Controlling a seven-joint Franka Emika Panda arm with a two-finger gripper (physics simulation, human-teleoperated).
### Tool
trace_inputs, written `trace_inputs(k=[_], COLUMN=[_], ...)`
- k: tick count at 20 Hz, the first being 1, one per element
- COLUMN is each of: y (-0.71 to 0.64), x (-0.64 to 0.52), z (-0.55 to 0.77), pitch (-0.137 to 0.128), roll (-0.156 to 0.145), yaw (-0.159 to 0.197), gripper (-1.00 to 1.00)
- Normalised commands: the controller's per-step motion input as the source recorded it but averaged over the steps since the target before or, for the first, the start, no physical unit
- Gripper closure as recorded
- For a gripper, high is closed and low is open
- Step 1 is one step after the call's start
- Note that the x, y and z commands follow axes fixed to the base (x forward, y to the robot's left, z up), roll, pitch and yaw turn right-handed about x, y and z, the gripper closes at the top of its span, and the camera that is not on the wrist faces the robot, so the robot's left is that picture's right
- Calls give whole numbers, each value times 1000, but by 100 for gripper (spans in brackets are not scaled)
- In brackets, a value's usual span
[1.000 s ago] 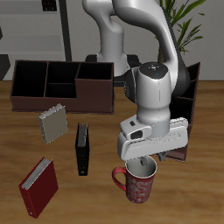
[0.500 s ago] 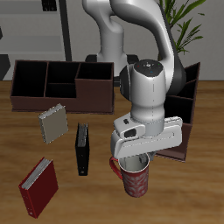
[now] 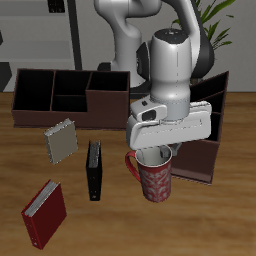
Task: Place the red mug into the back desk caddy's right compartment and place the black book into the left desk caddy's right compartment
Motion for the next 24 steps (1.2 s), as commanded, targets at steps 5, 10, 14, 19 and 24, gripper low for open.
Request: trace_inputs(k=[5, 10, 14, 19, 24], y=[-120, -235, -313, -416, -130], x=[-609, -639, -567, -696, -738], z=[884, 534, 380, 357, 96], pitch=[-105, -50, -45, -101, 7], roll=[1, -18, -29, -98, -60], yaw=[-53, -65, -75, -17, -78], gripper=[100, 100, 100, 100, 100])
